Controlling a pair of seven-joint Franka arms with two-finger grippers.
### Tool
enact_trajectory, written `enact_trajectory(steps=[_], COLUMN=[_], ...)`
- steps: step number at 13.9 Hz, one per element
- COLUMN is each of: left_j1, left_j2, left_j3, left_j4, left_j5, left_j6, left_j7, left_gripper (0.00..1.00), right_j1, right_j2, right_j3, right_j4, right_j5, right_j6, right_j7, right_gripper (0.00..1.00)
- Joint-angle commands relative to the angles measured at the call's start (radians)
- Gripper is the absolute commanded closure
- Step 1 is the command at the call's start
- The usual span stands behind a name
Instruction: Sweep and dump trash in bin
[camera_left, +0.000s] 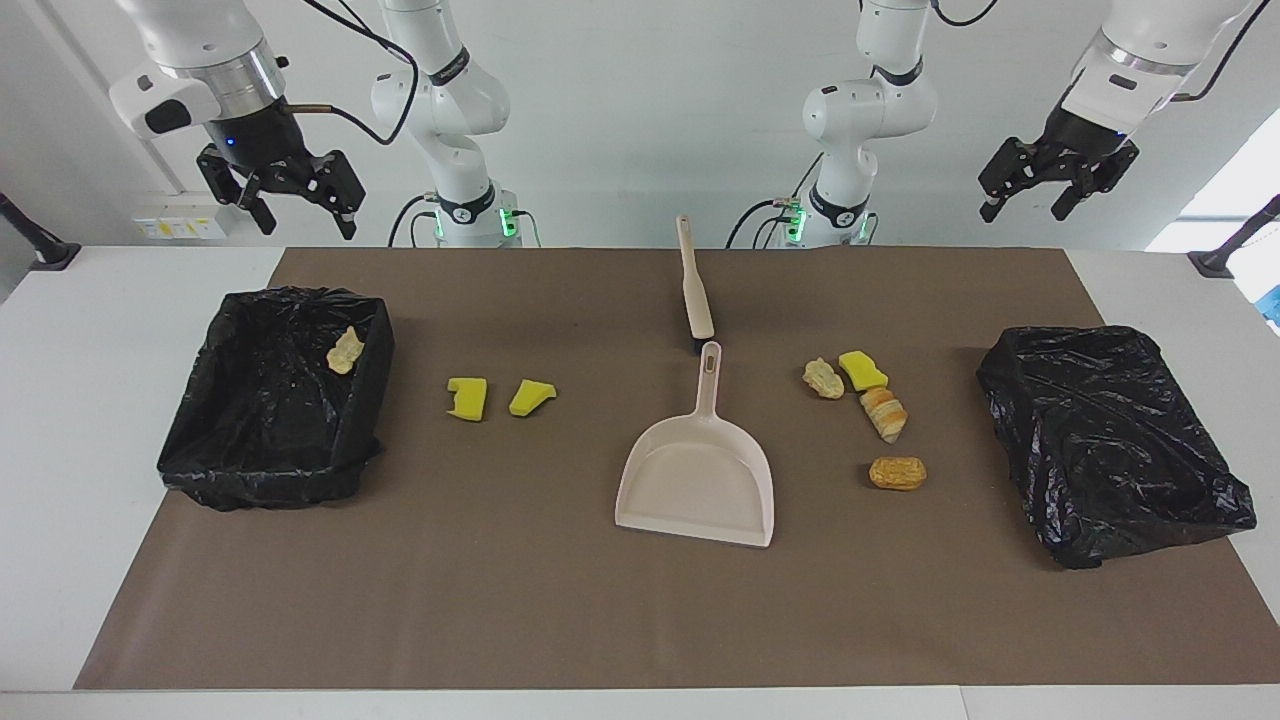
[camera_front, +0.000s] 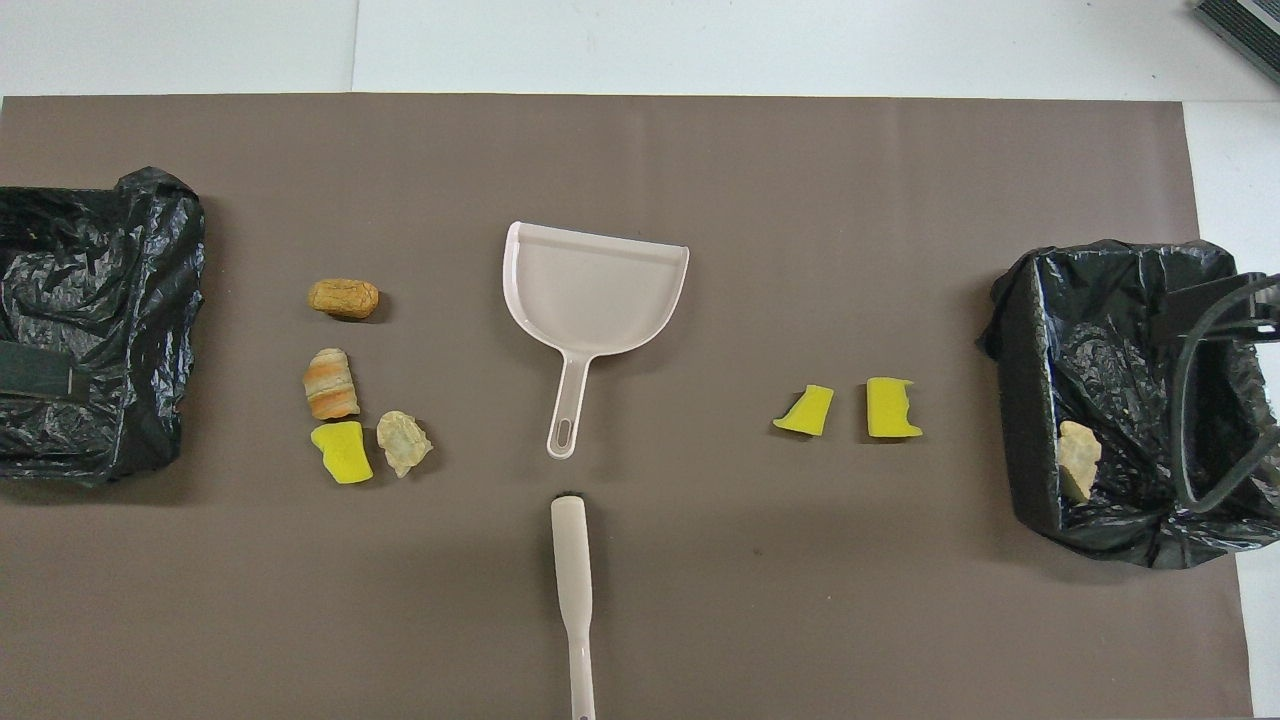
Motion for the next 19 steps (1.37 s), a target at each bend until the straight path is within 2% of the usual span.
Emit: enact_trajectory(steps=[1,6,9,15,17,19], left_j1=[-0.003,-0.005,-0.032,-0.198,-0.274,-0.394], left_j2=[-0.024,-0.031,-0.072,-0.217,-0.235,-0.238], left_j3=[0.001,0.001,-0.011,-0.011,-0.011,-0.011], left_j4=[-0.031,-0.043,-0.133,-0.377,-0.437,-0.502], left_j5=[0.018,0.007,0.005,-0.039,-0.047,-0.054], left_j6=[0.018,0.021,0.029,0.032,0.061,0.128], left_j7=[0.014,-0.003,-0.012,-0.015,-0.05,-0.176], left_gripper=[0.0,0.0,0.0,0.0,0.0,0.0], right_j1=[-0.004,-0.004,-0.005,0.004,0.025,0.051], right_j2=[0.014,0.01,0.019,0.117,0.148,0.18], right_j3=[0.004,0.004,0.01,0.059,0.06,0.06], right_j4=[0.028,0.026,0.026,0.046,0.046,0.045], right_j5=[0.016,0.017,0.017,0.011,0.011,0.011], right_j6=[-0.02,-0.02,-0.025,-0.002,0.032,0.064], right_j7=[0.021,0.02,0.017,0.017,0.017,0.018], right_gripper=[0.0,0.0,0.0,0.0,0.0,0.0])
